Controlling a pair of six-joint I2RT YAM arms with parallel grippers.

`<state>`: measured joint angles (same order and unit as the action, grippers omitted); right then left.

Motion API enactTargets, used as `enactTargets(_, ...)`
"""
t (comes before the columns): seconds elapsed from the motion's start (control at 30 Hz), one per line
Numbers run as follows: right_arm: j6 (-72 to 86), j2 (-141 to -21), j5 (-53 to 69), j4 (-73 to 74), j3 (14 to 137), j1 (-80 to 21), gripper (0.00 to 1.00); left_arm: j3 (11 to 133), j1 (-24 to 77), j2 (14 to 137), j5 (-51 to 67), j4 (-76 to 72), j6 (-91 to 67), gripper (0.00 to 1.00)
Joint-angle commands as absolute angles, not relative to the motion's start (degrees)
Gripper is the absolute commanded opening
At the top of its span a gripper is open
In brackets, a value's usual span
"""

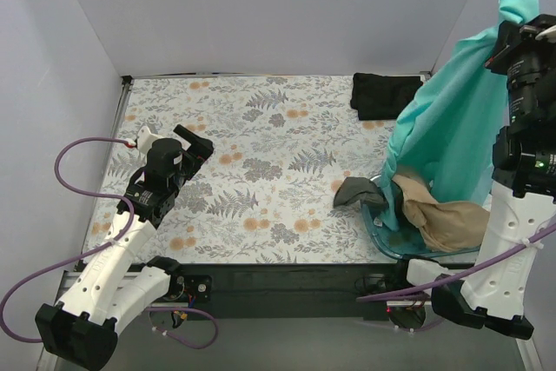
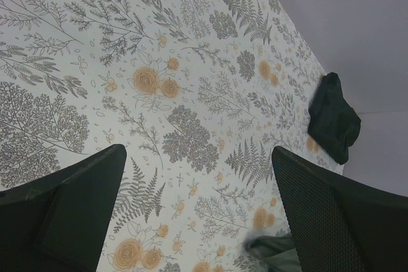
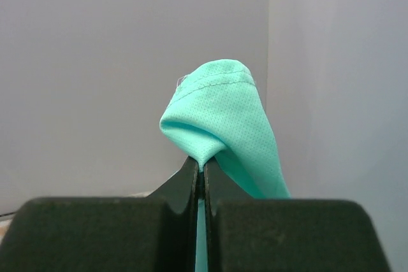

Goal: Fold and stack the t-shirts
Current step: Grab the tshirt from the pile, then move the tshirt to the center of the board

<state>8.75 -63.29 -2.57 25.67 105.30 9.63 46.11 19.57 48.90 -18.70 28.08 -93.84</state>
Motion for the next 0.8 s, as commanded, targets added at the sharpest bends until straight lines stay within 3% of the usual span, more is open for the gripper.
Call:
enactTargets(0.0, 6.8, -66.1, 1.6, 20.8, 114.3, 9.8, 0.01, 48.0, 19.2, 48.6, -20.2, 29.0, -93.7, 0.98)
enactTargets(0.1, 6.8, -66.7, 2.4, 16.3, 115.8, 9.8, 0.01, 48.6, 19.2, 48.9, -20.3, 29.4, -93.7, 0.98)
enactTargets(0.27, 10.1, -69.1, 13.9, 7.9, 118.6, 9.8, 0.01, 48.9, 19.2, 49.3, -20.2, 29.5, -93.7, 0.98)
enactTargets(0.5, 34.6, -76.8, 38.5, -15.2, 119.0, 9.2, 0.01, 49.0, 19.2, 50.1, -19.7, 30.6, -94.2, 0.98)
enactTargets(0.77, 22.2, -86.5, 27.0, -14.8, 121.5, -13.1, 0.01, 48.6, 19.2, 49.1, -18.4, 31.0, -94.8, 0.98)
